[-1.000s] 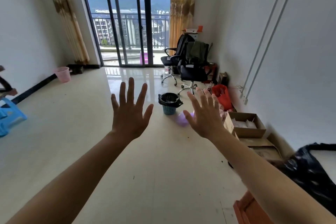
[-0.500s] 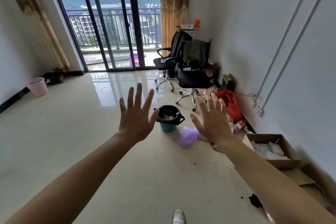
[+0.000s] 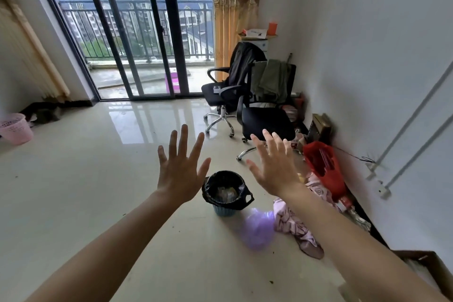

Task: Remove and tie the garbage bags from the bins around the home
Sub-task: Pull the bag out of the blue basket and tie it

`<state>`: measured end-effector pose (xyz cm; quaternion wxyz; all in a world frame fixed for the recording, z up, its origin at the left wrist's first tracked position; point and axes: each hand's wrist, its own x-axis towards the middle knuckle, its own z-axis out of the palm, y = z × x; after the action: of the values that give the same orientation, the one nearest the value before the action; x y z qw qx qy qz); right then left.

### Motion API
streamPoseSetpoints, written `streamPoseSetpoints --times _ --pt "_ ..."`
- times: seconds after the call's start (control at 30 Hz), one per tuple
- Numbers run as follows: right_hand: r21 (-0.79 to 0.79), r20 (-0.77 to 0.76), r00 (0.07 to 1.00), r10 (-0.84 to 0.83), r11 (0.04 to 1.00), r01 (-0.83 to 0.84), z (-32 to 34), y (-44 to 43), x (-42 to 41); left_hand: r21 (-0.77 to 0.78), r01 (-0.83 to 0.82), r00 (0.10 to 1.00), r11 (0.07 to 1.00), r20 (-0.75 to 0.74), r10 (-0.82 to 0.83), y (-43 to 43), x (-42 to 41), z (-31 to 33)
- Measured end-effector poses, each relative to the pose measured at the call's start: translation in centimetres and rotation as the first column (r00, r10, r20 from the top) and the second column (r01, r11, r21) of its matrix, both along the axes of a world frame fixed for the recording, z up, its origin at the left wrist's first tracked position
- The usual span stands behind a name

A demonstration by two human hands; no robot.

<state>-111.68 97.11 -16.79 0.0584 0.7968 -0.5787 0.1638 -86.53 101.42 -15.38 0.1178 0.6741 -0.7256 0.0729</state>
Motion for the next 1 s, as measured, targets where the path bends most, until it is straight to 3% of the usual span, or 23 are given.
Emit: streamPoseSetpoints --times 0.27,0.47,0.63,0.77,1.0 --pt "0.163 -0.034 0.993 -0.111 0.98 0.115 -9.1 -20.3 5.3 0.207 -0.008 0.998 0.978 -0.06 0.021 -22.9 6.3 -9.7" --pt "0.312 -0.043 0.967 -0.253 0.916 0.253 -13.0 -33.2 7.4 0.358 0.069 0.996 0.931 -0.084 -0.041 -39.3 8.5 -13.6" --pt "0.402 -0.009 0.914 -0.406 0.835 0.375 -18.8 -39.7 5.9 0.499 0.088 0.973 0.862 -0.227 0.032 -48.7 7.7 -20.0" --pt "0.548 0.003 0.843 -0.538 0.706 0.448 -29.0 -42.8 4.8 0.615 0.084 0.944 0.784 -0.3 0.135 -52.7 6.9 -30.6" --pt "0.787 -0.021 0.721 -0.693 0.433 0.439 -53.3 -44.6 4.2 0.782 -0.057 0.838 0.62 -0.301 0.456 -53.1 6.1 -55.7"
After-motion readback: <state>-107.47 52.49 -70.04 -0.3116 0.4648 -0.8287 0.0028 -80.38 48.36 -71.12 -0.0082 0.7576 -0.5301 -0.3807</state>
